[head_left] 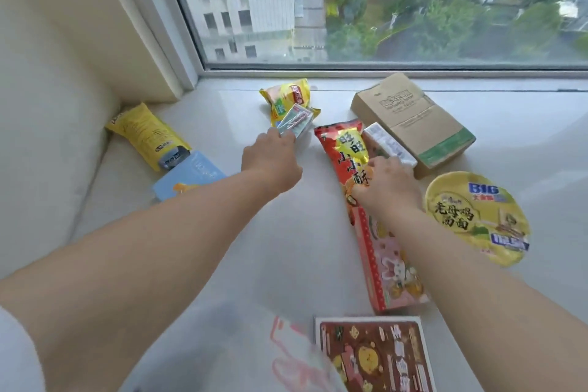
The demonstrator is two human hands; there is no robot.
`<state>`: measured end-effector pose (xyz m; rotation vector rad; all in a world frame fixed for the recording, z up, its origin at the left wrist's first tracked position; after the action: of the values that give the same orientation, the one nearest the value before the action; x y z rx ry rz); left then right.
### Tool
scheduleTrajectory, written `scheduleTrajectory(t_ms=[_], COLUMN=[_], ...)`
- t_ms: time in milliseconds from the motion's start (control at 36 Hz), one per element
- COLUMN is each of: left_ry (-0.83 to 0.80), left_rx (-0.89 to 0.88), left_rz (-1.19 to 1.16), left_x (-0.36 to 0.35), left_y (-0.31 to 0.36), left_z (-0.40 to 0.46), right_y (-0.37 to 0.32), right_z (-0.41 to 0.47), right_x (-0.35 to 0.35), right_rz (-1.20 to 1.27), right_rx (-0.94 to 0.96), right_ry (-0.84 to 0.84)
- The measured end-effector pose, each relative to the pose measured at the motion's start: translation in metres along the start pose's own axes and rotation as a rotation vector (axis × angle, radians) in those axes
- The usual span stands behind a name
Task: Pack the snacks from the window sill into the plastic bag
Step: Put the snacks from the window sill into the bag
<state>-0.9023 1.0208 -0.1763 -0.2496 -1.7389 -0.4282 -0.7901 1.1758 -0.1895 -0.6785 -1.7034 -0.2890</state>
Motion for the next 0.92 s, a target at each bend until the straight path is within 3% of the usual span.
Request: scheduleTrajectory(t_ms=[194, 389, 694, 917], left_ry=[0.063, 0.099, -0.108, -0.033], left_rx=[0.024, 0.057, 0.019, -0.048], left_rz=[0.074, 0.1, -0.044, -0.096], left_x=[-0.035, -0.053, -0.079, -0.07], left_y=[-0.002, -0.006, -0.02, -0.016], left_z=[0.062, 0.112, 0.165, 0.159], right_y=[0.015, 0.02, 0.023, 0.021], right_z=[0.056, 0.098, 0.134, 0.128], right_x=[-0.029, -0.046, -0.055, -0.056], right_rz=[-0.077, -0.241, -0.098, 0.004], right_rx=[-0.128, -0.058, -0.057, -0.104], right_ry=[-0.016, -0.069, -0.15, -0.125])
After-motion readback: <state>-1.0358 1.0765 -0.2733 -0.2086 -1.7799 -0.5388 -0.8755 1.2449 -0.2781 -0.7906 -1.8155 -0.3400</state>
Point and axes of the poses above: each hand's wrist, its own z-axis towards the middle knuckle, its own x-axis out of the back of the hand, y = z × x, the point moved 8 cm from there along z, towards the middle knuckle, and after that the axes turned 3 degrees about y, right-handed, at the moved point
